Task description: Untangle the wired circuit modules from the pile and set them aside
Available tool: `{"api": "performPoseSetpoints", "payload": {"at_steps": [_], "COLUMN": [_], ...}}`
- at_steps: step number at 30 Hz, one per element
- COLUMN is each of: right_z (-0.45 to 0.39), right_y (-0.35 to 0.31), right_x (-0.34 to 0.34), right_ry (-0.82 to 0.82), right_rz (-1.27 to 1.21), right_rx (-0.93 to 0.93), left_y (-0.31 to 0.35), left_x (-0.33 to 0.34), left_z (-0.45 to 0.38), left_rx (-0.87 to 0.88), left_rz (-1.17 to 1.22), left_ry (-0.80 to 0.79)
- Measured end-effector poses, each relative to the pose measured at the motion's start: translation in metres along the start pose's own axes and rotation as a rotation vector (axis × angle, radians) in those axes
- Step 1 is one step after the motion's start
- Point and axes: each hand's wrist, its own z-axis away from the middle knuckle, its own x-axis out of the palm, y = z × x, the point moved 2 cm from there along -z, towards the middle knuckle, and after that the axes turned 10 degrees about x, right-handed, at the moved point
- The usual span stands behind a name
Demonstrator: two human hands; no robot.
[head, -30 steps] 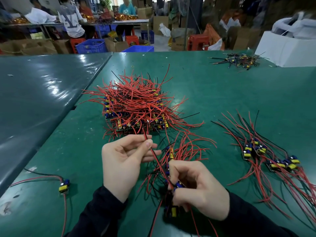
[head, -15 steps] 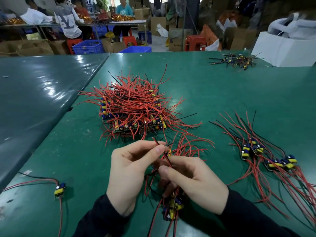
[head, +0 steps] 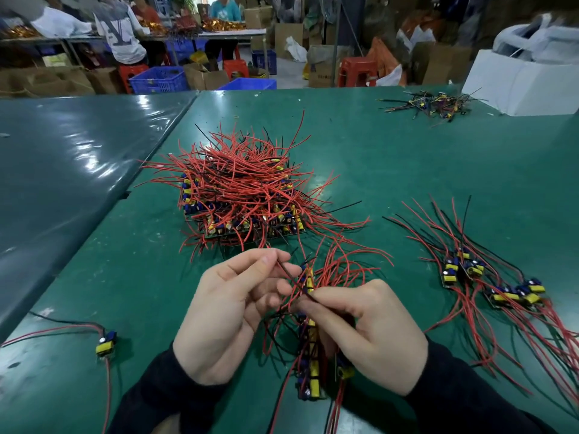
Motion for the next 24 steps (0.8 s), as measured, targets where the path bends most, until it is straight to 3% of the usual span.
{"api": "performPoseSetpoints", "payload": {"at_steps": [5,8,13,16,21,24], "right_z": [0.002,0.002,0.002,0.003,0.001,0.001], "right_y": [-0.011,-0.010,-0.004,-0.003,0.007,0.009], "right_x": [0.003,0.004,0.005,0.007,0.007,0.009], "right_ry": [0.076,0.106,0.049,-0.023,-0.187,-0.265], "right_rz": [0.333,0.426,0.451,0.237,-0.454,-0.495], "right_rx": [-0.257,-0.364,-0.346,-0.226,0.302,0.441], "left_y": [-0.001,0.002,0.004,0.006,0.017,0.017], "left_x": [-0.004,-0.003,-0.002,-0.003,-0.012,-0.011], "left_z": [0.001,0.001,0.003,0.002,-0.008,-0.008], "left_rx": [-0.487,-0.493,-0.454,-0.378,-0.108,-0.047], "left_rz": [0.419,0.463,0.496,0.542,0.704,0.717], "left_ry": [-0.133,-0.216,-0.232,-0.221,0.015,0.057]}}
